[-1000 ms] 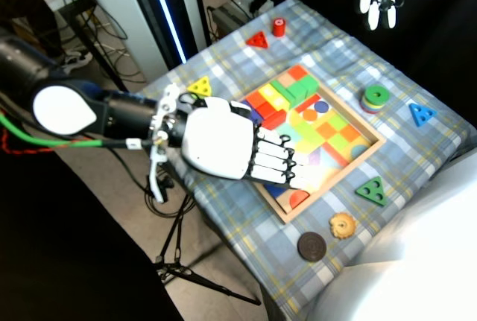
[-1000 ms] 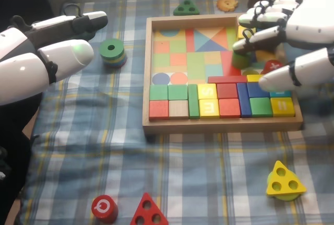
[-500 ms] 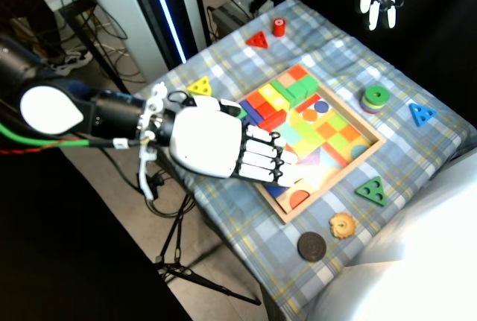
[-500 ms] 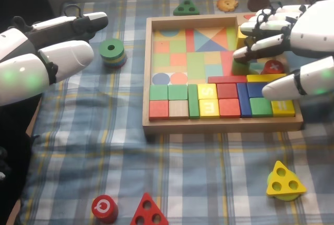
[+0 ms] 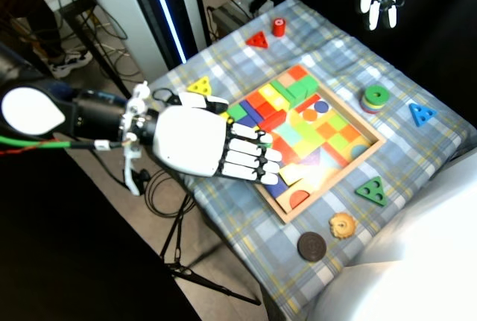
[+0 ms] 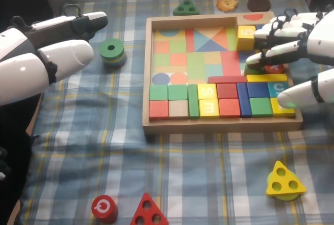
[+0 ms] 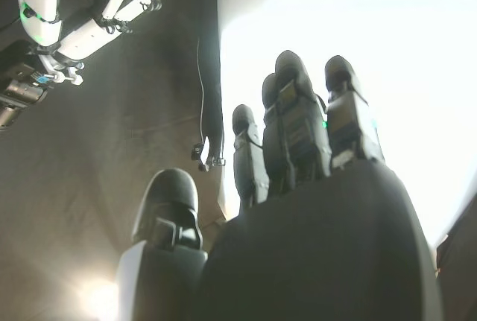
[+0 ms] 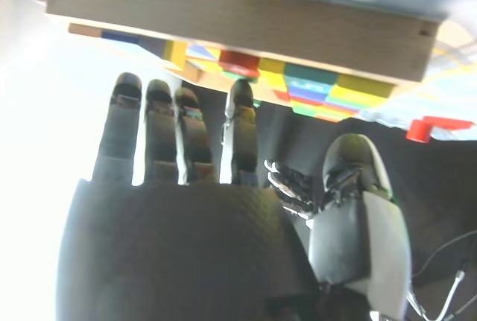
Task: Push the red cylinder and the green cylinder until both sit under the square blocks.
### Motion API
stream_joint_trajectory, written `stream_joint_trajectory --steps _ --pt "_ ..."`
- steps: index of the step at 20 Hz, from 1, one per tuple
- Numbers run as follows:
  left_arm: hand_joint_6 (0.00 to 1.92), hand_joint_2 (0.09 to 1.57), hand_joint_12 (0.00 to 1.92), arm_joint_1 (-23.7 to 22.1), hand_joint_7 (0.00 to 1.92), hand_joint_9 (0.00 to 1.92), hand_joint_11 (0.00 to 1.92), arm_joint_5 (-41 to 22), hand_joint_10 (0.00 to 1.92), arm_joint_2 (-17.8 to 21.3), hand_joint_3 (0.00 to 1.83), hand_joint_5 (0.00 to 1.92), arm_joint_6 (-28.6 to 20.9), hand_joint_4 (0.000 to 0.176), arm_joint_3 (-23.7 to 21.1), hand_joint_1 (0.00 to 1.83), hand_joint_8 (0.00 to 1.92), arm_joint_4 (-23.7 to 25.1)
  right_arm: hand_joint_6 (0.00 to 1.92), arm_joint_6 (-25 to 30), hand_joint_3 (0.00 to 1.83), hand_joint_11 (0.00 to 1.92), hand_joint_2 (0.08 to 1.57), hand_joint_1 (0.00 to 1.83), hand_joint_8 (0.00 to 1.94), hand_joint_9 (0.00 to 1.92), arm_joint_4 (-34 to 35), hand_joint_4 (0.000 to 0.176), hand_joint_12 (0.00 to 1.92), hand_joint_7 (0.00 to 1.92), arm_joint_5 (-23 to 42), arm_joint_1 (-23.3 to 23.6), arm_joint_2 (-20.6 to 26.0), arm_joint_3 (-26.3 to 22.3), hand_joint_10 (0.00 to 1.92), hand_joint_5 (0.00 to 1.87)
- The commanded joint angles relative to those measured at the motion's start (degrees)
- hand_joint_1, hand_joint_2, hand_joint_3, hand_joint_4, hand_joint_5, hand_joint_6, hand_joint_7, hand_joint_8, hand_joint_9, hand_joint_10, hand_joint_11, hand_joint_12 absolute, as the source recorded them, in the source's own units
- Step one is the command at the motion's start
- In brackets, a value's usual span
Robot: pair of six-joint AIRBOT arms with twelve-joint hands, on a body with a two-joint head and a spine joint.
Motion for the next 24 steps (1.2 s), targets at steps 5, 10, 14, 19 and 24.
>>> stream_joint_trajectory --steps 5,10,14,19,24 --pt "0.00 1.35 0.16 -0.17 0.35 0.42 0.04 -7.10 0.00 -0.14 0.00 0.35 -0.69 0.161 0.17 0.00 0.00 0.17 0.00 0.11 0.00 0.00 1.09 0.00 0.00 0.00 1.83 0.176 0.00 0.00 5.14 -0.24 1.93 -1.32 0.00 0.29" --pt "0.00 1.37 0.16 -0.05 0.36 0.43 0.04 -8.21 0.01 0.22 0.01 0.27 -0.87 0.175 0.21 0.00 0.00 -0.01 0.00 0.10 0.00 0.00 1.08 0.00 0.00 0.00 7.49 0.176 0.00 0.00 14.02 -1.60 6.42 -3.79 0.00 0.26" --pt "0.00 1.37 0.07 0.66 0.35 0.36 0.00 -12.96 0.00 0.91 0.00 0.25 -2.41 0.176 0.25 0.00 0.00 -1.04 0.00 -8.93 0.00 0.00 1.08 0.00 0.00 0.00 20.56 0.176 0.00 0.00 26.42 -3.20 11.15 -7.96 0.00 0.22" --pt "0.00 1.42 0.49 0.94 0.39 0.35 0.00 -20.29 0.00 0.72 0.00 0.38 -8.11 0.040 1.45 0.28 0.00 -1.13 0.00 -14.46 0.01 0.00 1.18 0.00 0.00 0.00 30.42 0.143 0.00 0.00 38.85 -4.92 11.07 -9.62 0.00 0.17" --pt "0.00 1.31 0.96 1.74 0.33 0.45 0.06 -30.47 0.01 -0.40 0.00 0.12 -19.58 0.000 3.88 0.30 0.00 1.19 0.01 -21.98 0.00 0.00 1.24 0.22 0.03 0.05 41.38 0.155 0.00 0.11 56.08 -10.32 9.13 -12.20 0.01 0.17"
